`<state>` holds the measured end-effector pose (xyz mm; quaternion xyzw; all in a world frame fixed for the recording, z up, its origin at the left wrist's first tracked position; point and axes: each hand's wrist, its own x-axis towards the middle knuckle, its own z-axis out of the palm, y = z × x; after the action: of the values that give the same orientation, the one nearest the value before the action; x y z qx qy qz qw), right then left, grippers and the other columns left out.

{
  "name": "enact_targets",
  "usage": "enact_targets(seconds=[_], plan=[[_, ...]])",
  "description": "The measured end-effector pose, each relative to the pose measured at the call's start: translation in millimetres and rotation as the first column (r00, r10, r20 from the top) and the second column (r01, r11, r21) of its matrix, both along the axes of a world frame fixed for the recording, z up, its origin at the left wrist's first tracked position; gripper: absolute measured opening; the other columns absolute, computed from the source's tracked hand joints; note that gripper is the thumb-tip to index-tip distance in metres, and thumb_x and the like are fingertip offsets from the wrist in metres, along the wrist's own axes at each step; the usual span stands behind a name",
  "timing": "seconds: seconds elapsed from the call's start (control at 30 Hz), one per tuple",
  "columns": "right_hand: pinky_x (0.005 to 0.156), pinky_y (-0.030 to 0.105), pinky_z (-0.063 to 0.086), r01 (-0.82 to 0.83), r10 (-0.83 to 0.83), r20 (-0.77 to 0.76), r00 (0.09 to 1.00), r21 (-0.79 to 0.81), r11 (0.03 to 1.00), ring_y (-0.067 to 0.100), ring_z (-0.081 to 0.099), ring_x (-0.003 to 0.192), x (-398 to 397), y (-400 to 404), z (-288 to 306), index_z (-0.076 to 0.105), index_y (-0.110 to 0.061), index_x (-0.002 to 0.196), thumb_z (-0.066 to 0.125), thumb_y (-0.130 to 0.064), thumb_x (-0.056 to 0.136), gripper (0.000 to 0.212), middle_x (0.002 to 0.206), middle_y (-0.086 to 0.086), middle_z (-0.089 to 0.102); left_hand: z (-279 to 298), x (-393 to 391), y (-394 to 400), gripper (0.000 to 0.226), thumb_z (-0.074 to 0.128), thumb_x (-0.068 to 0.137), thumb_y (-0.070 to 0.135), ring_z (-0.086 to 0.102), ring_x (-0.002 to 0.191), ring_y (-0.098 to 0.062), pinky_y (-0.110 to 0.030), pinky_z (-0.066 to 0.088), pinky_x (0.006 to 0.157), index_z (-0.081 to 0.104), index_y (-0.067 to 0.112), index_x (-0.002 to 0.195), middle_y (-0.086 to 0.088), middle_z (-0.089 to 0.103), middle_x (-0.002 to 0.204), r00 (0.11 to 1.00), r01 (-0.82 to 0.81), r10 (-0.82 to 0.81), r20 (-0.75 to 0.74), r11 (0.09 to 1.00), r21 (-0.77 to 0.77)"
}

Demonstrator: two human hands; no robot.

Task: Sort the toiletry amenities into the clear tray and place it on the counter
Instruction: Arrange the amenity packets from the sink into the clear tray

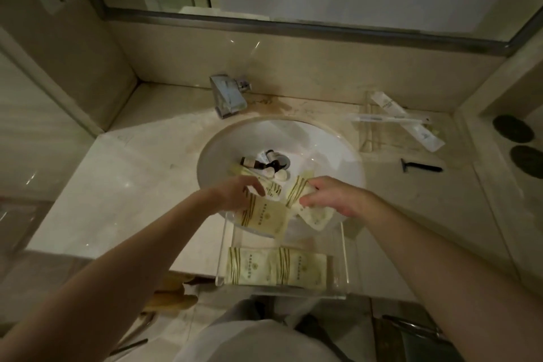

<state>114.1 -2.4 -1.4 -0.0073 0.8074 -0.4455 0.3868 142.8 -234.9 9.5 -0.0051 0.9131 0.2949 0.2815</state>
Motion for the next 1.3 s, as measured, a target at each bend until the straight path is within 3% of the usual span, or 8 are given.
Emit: enact_targets(seconds=[0.27, 0.33, 0.43, 0.53, 0.63, 1.0, 1.13, 1.3], plan=[[0.094, 0.041, 0.05, -0.517, 0.512, 0.102, 0.853, 0.302, 0.801, 0.02, 0.06, 0.102, 50, -9, -10, 0.063, -0.021, 0.109, 0.07, -0.025, 0.079, 0.032, 0.112, -0.001, 0.064, -19, 49, 3, 0.033, 0.051, 0.083, -0.002, 0.053, 0.094, -0.019, -0.022, 0.049, 0.068, 0.057, 0.016, 0.11, -0.006, 0.054, 0.121, 0.953, 0.295, -0.276, 0.124, 0.939, -0.176], [0.091, 0.039, 0.051, -0.551, 0.549, 0.106, 0.829, 0.323, 0.77, 0.017, 0.061, 0.098, 61, -12, -14, 0.065, -0.024, 0.104, 0.068, -0.025, 0.081, 0.024, 0.108, -0.003, 0.065, -26, 59, 5, 0.031, 0.058, 0.083, 0.002, 0.054, 0.093, -0.019, -0.019, 0.046, 0.065, 0.054, 0.016, 0.11, -0.008, 0.055, 0.12, 0.944, 0.327, -0.309, 0.115, 0.924, -0.199], [0.085, 0.035, 0.054, -0.544, 0.553, 0.075, 0.83, 0.334, 0.77, 0.016, 0.064, 0.096, 73, -13, -22, 0.066, -0.026, 0.097, 0.068, -0.022, 0.08, 0.017, 0.102, -0.003, 0.067, -31, 68, 8, 0.048, 0.072, 0.077, 0.016, 0.053, 0.105, -0.021, -0.027, 0.049, 0.084, 0.049, 0.017, 0.119, -0.007, 0.053, 0.122, 0.908, 0.399, -0.419, -0.003, 0.866, -0.301], [0.074, 0.028, 0.051, -0.473, 0.518, -0.033, 0.854, 0.362, 0.803, 0.013, 0.06, 0.093, 81, -13, -26, 0.058, -0.031, 0.095, 0.073, -0.022, 0.075, 0.027, 0.099, -0.008, 0.059, -33, 74, 13, 0.073, 0.079, 0.07, 0.036, 0.044, 0.119, -0.024, -0.038, 0.041, 0.102, 0.043, 0.023, 0.132, -0.004, 0.047, 0.129, 0.834, 0.496, -0.552, -0.016, 0.762, -0.416], [0.076, 0.034, 0.053, -0.453, 0.57, -0.148, 0.808, 0.463, 0.762, 0.015, 0.056, 0.089, 83, -11, -26, 0.054, -0.028, 0.091, 0.078, -0.029, 0.068, 0.034, 0.099, -0.005, 0.054, -35, 79, 17, 0.079, 0.078, 0.068, 0.045, 0.043, 0.115, -0.023, -0.038, 0.038, 0.101, 0.041, 0.023, 0.134, -0.004, 0.047, 0.128, 0.784, 0.557, -0.621, 0.017, 0.691, -0.461], [0.061, 0.029, 0.043, -0.516, 0.655, -0.107, 0.748, 0.527, 0.676, 0.015, 0.054, 0.076, 81, -16, -34, 0.047, -0.025, 0.083, 0.077, -0.036, 0.069, 0.035, 0.087, -0.004, 0.058, -38, 82, 18, 0.071, 0.077, 0.072, 0.04, 0.051, 0.103, -0.019, -0.033, 0.05, 0.09, 0.043, 0.02, 0.13, -0.003, 0.053, 0.12, 0.812, 0.551, -0.583, 0.027, 0.751, -0.363], [0.068, 0.03, 0.049, -0.516, 0.662, -0.075, 0.746, 0.564, 0.645, 0.014, 0.057, 0.08, 77, -16, -36, 0.047, -0.027, 0.086, 0.076, -0.047, 0.066, 0.041, 0.091, -0.006, 0.06, -36, 73, 19, 0.076, 0.079, 0.067, 0.045, 0.051, 0.104, -0.018, -0.033, 0.049, 0.091, 0.043, 0.02, 0.129, -0.002, 0.053, 0.119, 0.801, 0.566, -0.598, 0.028, 0.743, -0.357], [0.066, 0.03, 0.047, -0.326, 0.428, -0.21, 0.879, 0.39, 0.861, 0.015, 0.055, 0.071, 50, -17, -25, 0.053, -0.022, 0.083, 0.066, -0.051, 0.079, 0.032, 0.082, -0.002, 0.061, -11, 37, 15, 0.053, 0.069, 0.076, 0.051, 0.051, 0.092, -0.014, -0.024, 0.043, 0.076, 0.05, 0.018, 0.112, 0.002, 0.054, 0.108, 0.9, 0.344, -0.391, -0.193, 0.908, -0.238]])
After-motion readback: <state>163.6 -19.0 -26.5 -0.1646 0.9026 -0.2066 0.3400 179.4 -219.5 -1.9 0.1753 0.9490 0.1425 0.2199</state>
